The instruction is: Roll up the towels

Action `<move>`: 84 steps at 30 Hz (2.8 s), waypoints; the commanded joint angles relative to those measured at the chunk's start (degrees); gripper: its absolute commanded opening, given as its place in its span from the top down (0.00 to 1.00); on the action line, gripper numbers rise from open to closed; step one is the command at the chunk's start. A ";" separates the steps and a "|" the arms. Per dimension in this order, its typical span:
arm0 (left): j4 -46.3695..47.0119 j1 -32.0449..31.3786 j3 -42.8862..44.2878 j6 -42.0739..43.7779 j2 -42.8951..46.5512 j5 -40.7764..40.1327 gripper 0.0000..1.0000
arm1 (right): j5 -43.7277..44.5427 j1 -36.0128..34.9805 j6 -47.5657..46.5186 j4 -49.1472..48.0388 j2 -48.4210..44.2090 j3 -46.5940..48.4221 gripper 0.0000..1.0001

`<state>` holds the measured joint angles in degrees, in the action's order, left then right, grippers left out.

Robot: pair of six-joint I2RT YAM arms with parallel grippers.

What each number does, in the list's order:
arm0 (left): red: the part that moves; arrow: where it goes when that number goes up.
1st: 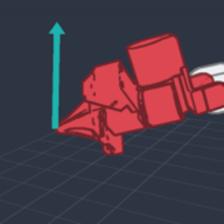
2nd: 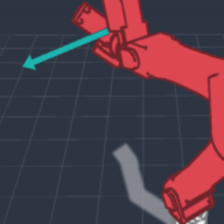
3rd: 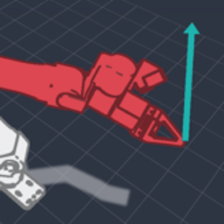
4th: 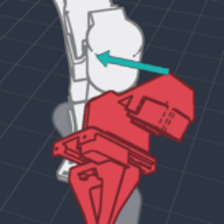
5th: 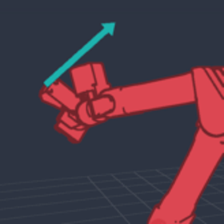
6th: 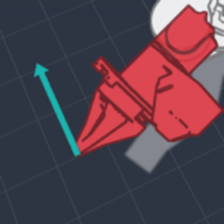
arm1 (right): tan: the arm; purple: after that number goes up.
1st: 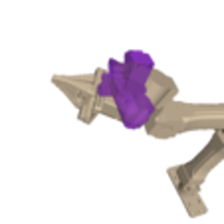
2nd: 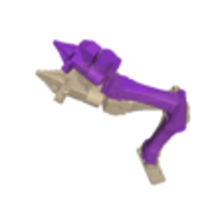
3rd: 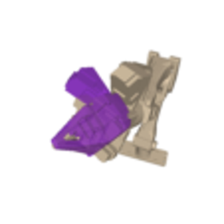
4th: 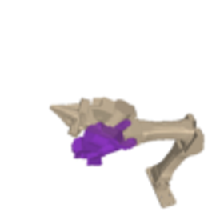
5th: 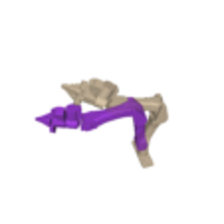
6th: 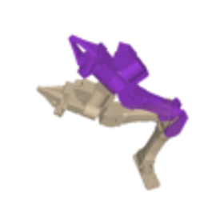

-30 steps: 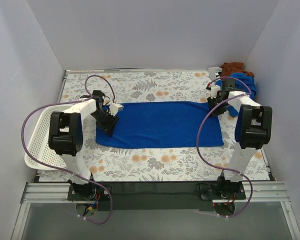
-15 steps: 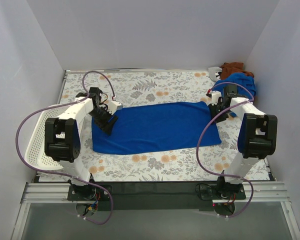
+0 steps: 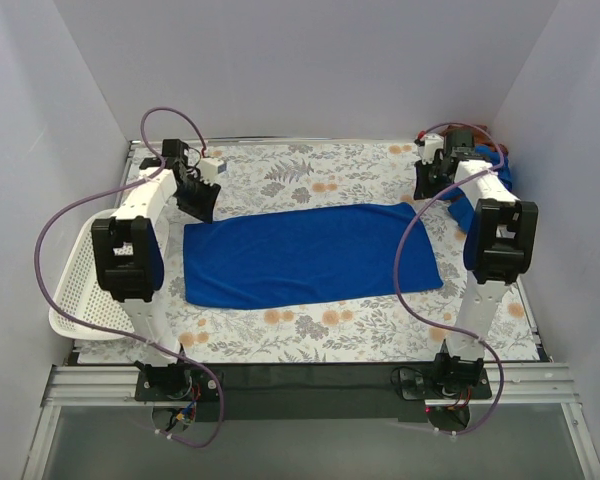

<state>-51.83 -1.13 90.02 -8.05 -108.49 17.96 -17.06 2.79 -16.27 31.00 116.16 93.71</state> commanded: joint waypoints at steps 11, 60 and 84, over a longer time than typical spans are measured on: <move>-0.03 0.51 0.25 -3.19 -5.95 -8.02 0.71 | 2.11 -5.33 3.18 -3.32 8.29 5.78 0.92; -5.64 0.69 6.25 7.34 0.27 8.07 0.54 | 3.34 -4.02 -2.17 5.11 -14.09 -5.16 0.56; -6.00 -0.72 -27.61 35.91 14.27 -0.11 0.58 | 11.43 -3.67 -13.61 7.58 -23.35 -32.89 0.67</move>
<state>-59.16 -0.99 63.09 23.99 -94.85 16.91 -6.15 -1.21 -28.93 39.03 92.99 60.58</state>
